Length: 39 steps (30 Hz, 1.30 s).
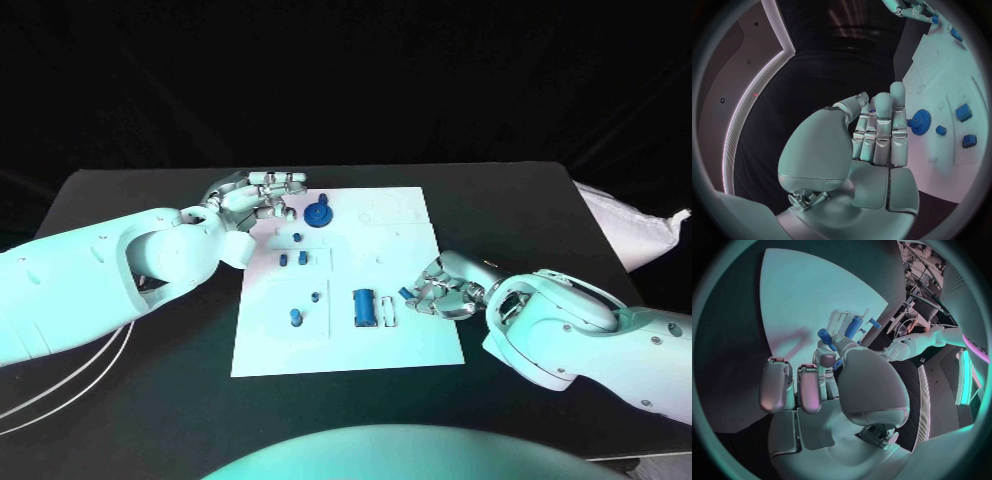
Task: Assemble the parts on the task board
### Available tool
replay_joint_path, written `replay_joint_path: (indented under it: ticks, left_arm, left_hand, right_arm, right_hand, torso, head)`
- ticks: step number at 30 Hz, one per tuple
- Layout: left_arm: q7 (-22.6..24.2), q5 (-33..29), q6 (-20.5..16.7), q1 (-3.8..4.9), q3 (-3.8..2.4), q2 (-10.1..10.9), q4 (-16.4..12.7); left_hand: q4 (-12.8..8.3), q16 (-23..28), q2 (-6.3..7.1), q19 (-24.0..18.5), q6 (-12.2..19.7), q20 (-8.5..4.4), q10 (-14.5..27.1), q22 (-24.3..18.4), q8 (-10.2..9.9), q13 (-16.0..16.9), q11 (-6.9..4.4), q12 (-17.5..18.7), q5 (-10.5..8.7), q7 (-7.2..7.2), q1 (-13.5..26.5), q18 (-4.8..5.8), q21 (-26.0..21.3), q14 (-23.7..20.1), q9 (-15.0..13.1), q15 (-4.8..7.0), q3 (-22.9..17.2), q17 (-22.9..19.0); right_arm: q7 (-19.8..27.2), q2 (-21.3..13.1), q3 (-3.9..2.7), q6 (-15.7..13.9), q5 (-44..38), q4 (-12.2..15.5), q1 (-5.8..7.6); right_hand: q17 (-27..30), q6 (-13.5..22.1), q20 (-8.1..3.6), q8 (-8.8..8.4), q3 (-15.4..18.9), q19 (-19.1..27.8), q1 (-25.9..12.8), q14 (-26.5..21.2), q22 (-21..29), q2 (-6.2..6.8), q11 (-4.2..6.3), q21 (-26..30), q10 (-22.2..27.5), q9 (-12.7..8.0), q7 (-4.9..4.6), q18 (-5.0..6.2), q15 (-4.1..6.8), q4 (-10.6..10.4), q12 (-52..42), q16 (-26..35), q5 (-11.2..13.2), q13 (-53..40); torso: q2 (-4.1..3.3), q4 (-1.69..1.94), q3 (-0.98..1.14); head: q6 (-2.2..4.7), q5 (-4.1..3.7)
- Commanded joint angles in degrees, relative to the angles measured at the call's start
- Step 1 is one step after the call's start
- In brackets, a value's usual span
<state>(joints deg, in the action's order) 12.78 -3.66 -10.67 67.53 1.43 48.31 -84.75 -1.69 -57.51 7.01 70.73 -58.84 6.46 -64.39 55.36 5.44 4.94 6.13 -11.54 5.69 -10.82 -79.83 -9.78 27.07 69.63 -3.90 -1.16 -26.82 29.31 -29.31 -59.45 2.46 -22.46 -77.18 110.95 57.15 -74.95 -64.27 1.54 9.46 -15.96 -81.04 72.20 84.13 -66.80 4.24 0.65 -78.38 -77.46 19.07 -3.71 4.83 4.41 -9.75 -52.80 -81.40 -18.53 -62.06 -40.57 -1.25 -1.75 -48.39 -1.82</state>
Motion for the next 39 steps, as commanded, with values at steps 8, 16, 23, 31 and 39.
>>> replay_joint_path:
  ticks: [8, 16, 23, 31, 39]
  left_arm:
    - [0.0, 0.5, 1.3, 0.00, -0.03, 0.0, -0.2]
    - [0.0, 0.5, 1.5, 0.00, -0.03, -0.1, -0.2]
    - [0.5, 0.5, 3.2, 0.00, -0.04, -0.1, -0.2]
    - [0.8, 0.7, 4.4, 0.00, -0.04, -0.1, -0.2]
    - [1.0, 1.0, 5.3, 0.00, -0.04, -0.2, -0.2]
  left_hand:
    - [-0.7, 0.2, -0.15, -0.4, 0.4, -0.02, 0.4, 0.0, 0.3, 0.0, 0.12, -0.4, 0.24, 0.02, -0.6, -0.63, -0.1, -0.4, 0.1, 0.17, -0.2, -0.2]
    - [-0.7, 0.2, -0.15, -0.4, 0.4, -0.02, 0.5, 0.0, 0.3, 0.0, 0.13, -0.4, 0.24, 0.01, -0.6, -0.63, -0.1, -0.4, 0.1, 0.17, -0.2, -0.2]
    - [-0.9, 0.2, -0.03, -0.5, 0.6, 0.01, 0.7, 0.1, 0.2, 0.0, 0.25, -0.5, 0.25, -0.11, -0.5, -0.59, -0.1, -0.6, 0.1, 0.09, -0.1, -0.3]
    - [-0.9, 0.2, 0.02, -0.6, 0.8, 0.06, 1.0, 0.2, 0.2, -0.1, 0.34, -0.6, 0.33, -0.20, -0.3, -0.55, -0.1, -0.7, 0.1, 0.00, 0.0, -0.4]
    - [-0.9, 0.2, 0.04, -0.6, 0.9, 0.07, 1.1, 0.2, 0.2, -0.1, 0.37, -0.6, 0.37, -0.22, -0.2, -0.55, -0.1, -0.7, 0.1, -0.02, 0.0, -0.4]
  right_arm:
    - [-0.6, 2.6, 0.02, 2.3, 3.8, -1.0, -0.21]
    - [-1.6, 3.8, 0.02, 3.4, 3.3, -1.7, -0.48]
    - [-2.0, 4.4, 0.02, 3.9, 2.8, -2.1, -0.68]
    - [-2.2, 4.6, 0.02, 3.8, 2.2, -2.1, -0.73]
    - [-2.2, 4.8, 0.02, 3.1, 1.9, -2.2, -0.74]
  right_hand:
    - [-2.4, -0.9, 0.10, 0.38, 1.7, -0.5, -3.0, 3.6, -0.6, 0.62, 0.16, -0.5, -1.0, 0.3, 0.05, -0.42, 0.24, -1.5, -1.6, -0.3, -1.6, -1.2]
    - [-3.2, -1.4, 0.05, 0.50, 2.7, -0.7, -4.1, 3.8, -0.8, 0.36, 0.29, -0.6, -1.8, 0.5, 0.21, -0.46, 0.33, -2.2, -3.2, -0.9, -2.0, -2.4]
    - [-3.3, -1.6, 0.02, 0.52, 3.3, -0.8, -4.7, 3.8, -1.0, 0.24, 0.33, -0.7, -2.0, 0.6, 0.27, -0.49, 0.36, -2.5, -3.7, -1.0, -2.0, -2.9]
    - [-3.3, -1.7, -0.01, 0.48, 4.2, -0.8, -5.7, 3.8, -1.0, 0.08, 0.34, -0.7, -2.1, 0.7, 0.29, -0.49, 0.38, -3.3, -4.0, -0.9, -2.4, -3.2]
    - [-3.2, -1.8, 0.04, 0.34, 7.2, -0.8, -8.2, 3.8, -0.9, 0.41, 0.25, -0.7, -2.1, 0.8, 0.22, -0.49, 0.29, -5.2, -3.9, -0.9, -2.3, -3.4]
  torso:
    - [0.02, 0.09, -0.02]
    - [-0.01, -0.06, 0.05]
    - [-0.01, 0.02, 0.04]
    - [0.00, -0.02, 0.04]
    - [0.02, 0.02, 0.01]
  head:
    - [-0.25, 0.08]
    - [-0.50, 0.36]
    - [-0.67, 0.32]
    - [-0.70, 0.42]
    - [-0.65, 0.38]
